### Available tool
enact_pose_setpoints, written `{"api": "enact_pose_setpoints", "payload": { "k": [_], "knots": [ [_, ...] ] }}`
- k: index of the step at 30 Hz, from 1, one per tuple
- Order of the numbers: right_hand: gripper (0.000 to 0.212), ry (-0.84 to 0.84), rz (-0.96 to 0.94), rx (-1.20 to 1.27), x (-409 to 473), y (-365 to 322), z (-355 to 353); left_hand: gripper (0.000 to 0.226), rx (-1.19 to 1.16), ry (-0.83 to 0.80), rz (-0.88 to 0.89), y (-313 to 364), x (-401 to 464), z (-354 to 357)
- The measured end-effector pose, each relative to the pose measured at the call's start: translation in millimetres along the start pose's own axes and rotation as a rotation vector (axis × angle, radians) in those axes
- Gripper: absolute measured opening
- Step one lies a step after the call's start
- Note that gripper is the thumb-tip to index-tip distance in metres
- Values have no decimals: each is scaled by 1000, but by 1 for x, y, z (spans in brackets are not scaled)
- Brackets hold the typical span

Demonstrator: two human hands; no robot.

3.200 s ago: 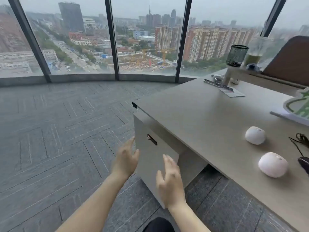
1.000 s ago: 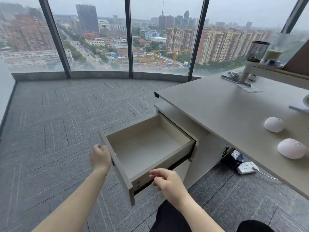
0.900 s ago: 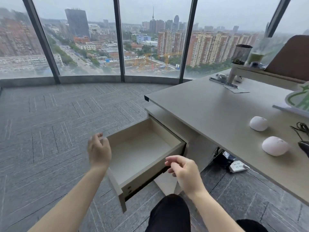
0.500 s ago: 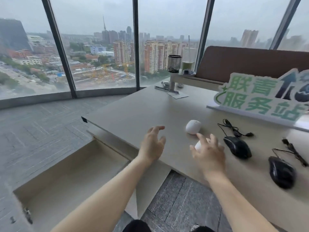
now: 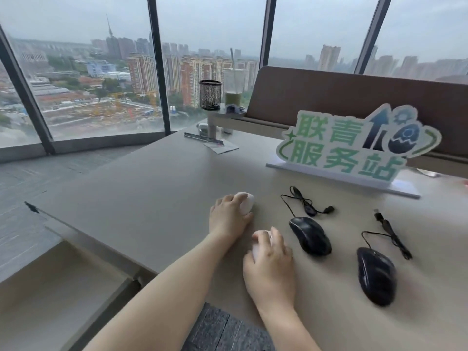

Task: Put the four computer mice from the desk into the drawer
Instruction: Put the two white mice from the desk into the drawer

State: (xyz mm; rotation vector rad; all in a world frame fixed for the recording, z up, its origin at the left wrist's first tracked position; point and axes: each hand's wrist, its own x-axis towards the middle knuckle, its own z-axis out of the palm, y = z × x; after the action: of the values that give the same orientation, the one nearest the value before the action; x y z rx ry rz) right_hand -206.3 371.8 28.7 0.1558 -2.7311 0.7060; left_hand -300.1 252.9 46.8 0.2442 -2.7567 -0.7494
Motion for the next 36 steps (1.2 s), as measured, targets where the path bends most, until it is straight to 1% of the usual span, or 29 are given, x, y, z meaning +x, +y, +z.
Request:
{"api": "enact_pose_setpoints", "payload": {
  "k": [2, 4, 6, 8, 10, 12, 13, 15, 17, 18, 20, 22, 24, 27, 29, 31, 36],
  "knots": [
    [37, 10, 5, 17, 1, 2, 1, 49, -1, 30, -3, -2, -4, 0],
    [36, -3, 11, 39, 2, 2, -1, 49, -24, 38, -8, -8, -11, -8],
    [36, -18, 11, 102, 1, 0, -8, 48, -114, 54, -36, -19, -23, -23],
    [36, -20, 8, 227, -4, -8, -19, 46, -244, 102, -77, -37, -40, -45],
    [39, -13, -62, 364, -13, -28, -29, 45, -339, 206, -91, -61, -63, -72],
    [43, -18, -216, 480, -28, -63, -35, 44, -378, 333, -113, -93, -91, -99],
    [45, -50, -295, 527, -36, -84, -34, 43, -386, 388, -147, -112, -106, -111],
    [48, -178, -426, 598, -57, -127, -23, 43, -389, 478, -257, -155, -136, -131],
    [51, -335, -495, 642, -77, -165, 0, 44, -356, 534, -413, -203, -164, -146],
    [53, -410, -508, 642, -85, -181, 16, 45, -322, 536, -506, -227, -175, -151],
    [55, -571, -486, 607, -97, -208, 51, 48, -242, 467, -676, -272, -194, -156],
    [57, -720, -451, 518, -104, -231, 90, 48, -182, 347, -781, -309, -210, -151],
    [59, -815, -444, 350, -105, -250, 130, 46, -138, 255, -847, -337, -220, -143],
    [60, -920, -417, 99, -99, -265, 179, 38, -119, 210, -949, -367, -222, -134],
    [58, -943, -415, -5, -94, -269, 202, 31, -110, 200, -978, -381, -216, -128],
    [58, -950, -413, -73, -91, -273, 222, 27, -97, 194, -967, -393, -210, -121],
    [61, -988, -411, -225, -87, -275, 255, 33, -20, 149, -903, -407, -203, -104]
  ]
}}
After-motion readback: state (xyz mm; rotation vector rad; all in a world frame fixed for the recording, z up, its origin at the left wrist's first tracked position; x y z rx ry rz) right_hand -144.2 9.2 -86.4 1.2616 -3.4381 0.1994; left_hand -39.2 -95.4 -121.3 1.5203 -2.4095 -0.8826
